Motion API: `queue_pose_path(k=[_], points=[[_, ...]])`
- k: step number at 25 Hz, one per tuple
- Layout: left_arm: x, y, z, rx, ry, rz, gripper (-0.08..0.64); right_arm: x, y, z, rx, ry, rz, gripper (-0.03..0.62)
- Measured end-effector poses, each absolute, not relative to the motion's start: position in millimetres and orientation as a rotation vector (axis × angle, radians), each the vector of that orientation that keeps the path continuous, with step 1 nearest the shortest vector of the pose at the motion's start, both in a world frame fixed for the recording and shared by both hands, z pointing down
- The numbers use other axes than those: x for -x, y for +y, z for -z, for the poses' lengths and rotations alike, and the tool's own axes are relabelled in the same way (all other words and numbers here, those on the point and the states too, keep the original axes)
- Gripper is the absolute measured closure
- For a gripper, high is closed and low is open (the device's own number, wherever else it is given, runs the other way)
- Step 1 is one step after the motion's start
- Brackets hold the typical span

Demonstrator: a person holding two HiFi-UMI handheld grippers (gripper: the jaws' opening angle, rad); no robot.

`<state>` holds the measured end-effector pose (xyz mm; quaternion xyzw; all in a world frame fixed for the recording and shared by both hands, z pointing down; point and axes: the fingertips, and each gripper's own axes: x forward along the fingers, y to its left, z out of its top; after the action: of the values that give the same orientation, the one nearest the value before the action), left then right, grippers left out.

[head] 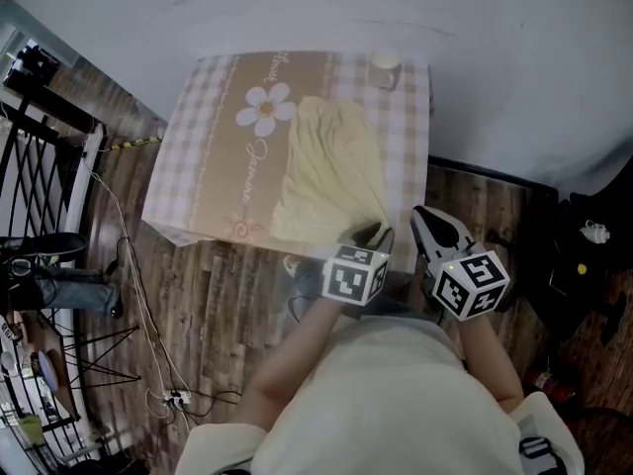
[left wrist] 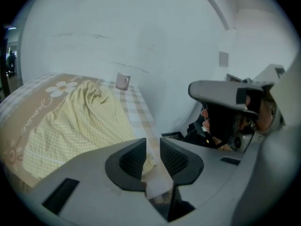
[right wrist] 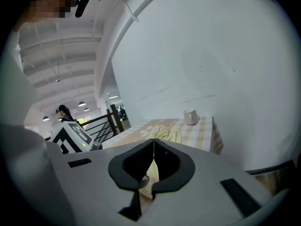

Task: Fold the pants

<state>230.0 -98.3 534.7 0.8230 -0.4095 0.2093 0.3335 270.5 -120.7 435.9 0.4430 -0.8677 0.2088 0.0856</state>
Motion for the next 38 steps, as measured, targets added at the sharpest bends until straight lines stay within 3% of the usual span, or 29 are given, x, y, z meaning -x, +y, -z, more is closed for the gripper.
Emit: queue_pose_path(k=[6, 17, 29, 32, 38], points=[[-162.6, -123.1, -511.9, -2.063, -1.292, -0.432, 0.523, -243.8, -142.3, -434.8, -1.239, -2.614, -0.571, 0.592], [-56.7, -163.5, -487.5, -1.981, -1.559, -0.361, 0.532, -192.6, -222.1, -455.2, -1.142, -2.573, -0.509, 0.591], [-24.5, -211.6, -497.1, -1.980, -1.538, -0.346, 0.532, -148.6, -323.0, -512.1, -1.120, -2.447, -0.608, 0.586], [-18.9, -220.1, -501.7, -1.974, -1.521, -0.348, 0.532, -138.0, -340.3, -532.9, -1.098, -2.402, -0.699, 0.504], [-10.8, -235.2, -510.8, -1.952, -1.494, -0.330, 0.532, -121.0, -363.9, -567.3, -1.074, -2.305, -0.743, 0.505]])
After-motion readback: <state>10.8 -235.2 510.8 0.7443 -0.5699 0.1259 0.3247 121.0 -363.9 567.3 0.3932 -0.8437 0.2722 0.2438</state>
